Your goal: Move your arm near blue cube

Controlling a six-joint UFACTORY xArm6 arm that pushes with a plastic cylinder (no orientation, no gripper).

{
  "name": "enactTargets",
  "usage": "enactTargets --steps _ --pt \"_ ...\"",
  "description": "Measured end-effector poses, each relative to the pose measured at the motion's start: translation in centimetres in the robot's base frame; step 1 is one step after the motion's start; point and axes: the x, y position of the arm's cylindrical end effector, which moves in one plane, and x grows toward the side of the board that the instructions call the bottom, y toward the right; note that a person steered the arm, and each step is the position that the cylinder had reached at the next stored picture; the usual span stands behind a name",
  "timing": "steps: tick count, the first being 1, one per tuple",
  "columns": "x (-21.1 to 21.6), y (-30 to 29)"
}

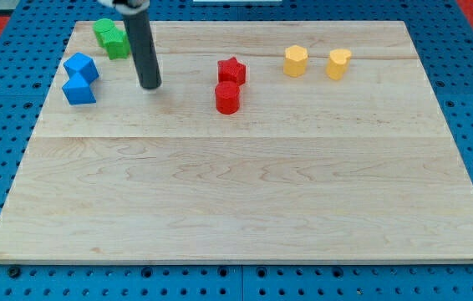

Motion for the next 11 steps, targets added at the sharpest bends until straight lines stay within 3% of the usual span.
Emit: enactTargets --steps 2,3,4,5,11 --pt "2.3 -16.3" --pt "0.9 -17.2" --pt "-4.0 -15.4" --pt "-6.1 -16.1" --pt "-6.1 -16.0"
